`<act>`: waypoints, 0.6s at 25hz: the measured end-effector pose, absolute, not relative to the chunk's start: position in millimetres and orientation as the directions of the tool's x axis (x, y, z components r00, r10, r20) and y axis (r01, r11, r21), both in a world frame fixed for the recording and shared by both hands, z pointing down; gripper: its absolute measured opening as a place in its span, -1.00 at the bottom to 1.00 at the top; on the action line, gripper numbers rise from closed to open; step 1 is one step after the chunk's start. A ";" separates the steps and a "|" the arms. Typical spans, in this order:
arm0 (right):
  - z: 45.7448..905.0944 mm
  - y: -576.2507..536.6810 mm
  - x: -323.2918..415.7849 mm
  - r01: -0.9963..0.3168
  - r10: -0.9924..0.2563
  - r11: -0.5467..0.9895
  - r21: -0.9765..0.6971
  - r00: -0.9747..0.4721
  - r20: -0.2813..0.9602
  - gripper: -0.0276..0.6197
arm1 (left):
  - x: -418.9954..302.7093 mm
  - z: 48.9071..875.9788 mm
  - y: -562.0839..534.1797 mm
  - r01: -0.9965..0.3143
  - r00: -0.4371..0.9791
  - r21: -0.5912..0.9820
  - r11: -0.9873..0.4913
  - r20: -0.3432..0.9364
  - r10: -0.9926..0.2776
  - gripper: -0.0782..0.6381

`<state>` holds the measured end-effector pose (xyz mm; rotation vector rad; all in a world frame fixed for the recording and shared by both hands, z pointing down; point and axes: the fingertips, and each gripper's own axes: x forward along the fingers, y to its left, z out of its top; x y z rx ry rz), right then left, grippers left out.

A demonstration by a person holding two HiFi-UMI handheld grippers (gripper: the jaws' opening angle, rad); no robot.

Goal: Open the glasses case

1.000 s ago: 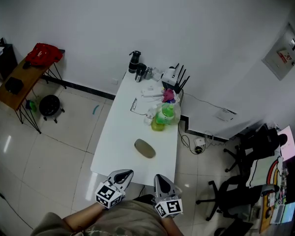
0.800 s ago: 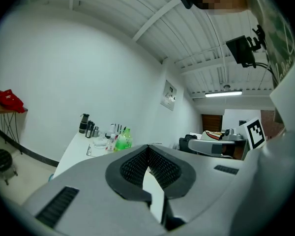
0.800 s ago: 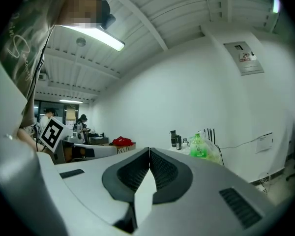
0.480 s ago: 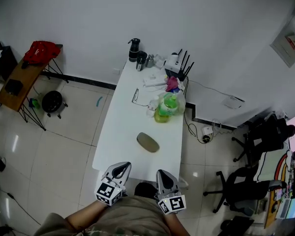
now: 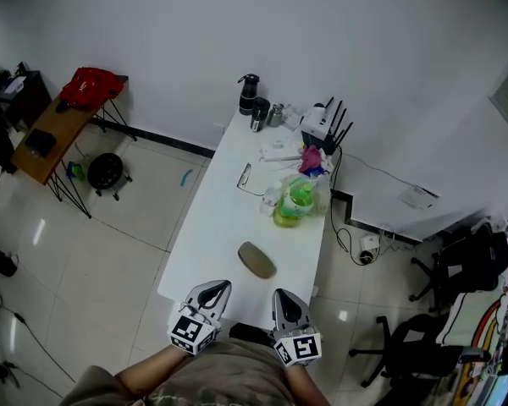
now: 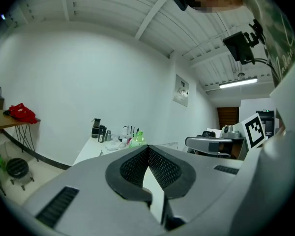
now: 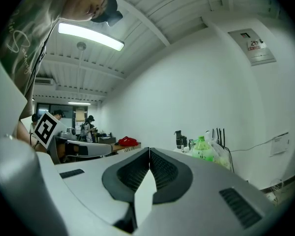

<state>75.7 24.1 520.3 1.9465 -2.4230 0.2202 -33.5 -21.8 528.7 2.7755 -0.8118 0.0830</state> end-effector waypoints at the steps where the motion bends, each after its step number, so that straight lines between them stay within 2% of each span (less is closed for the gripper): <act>1: 520.5 19.3 78.6 -0.971 -0.967 0.218 -0.098 -0.229 0.113 -0.89 | -29.6 526.4 -24.6 -0.544 0.839 0.219 -0.810 0.125 -0.530 -0.76; 7: 521.7 -7.8 104.1 -0.955 -0.951 0.256 -0.146 -0.276 0.139 -0.89 | -2.0 521.8 -40.5 -0.595 0.803 0.205 -0.777 0.138 -0.579 -0.76; 15: 526.9 -16.1 117.3 -0.922 -0.912 0.370 -0.113 -0.384 0.144 -0.89 | 19.3 524.8 -45.3 -0.670 0.742 0.185 -0.719 0.150 -0.653 -0.76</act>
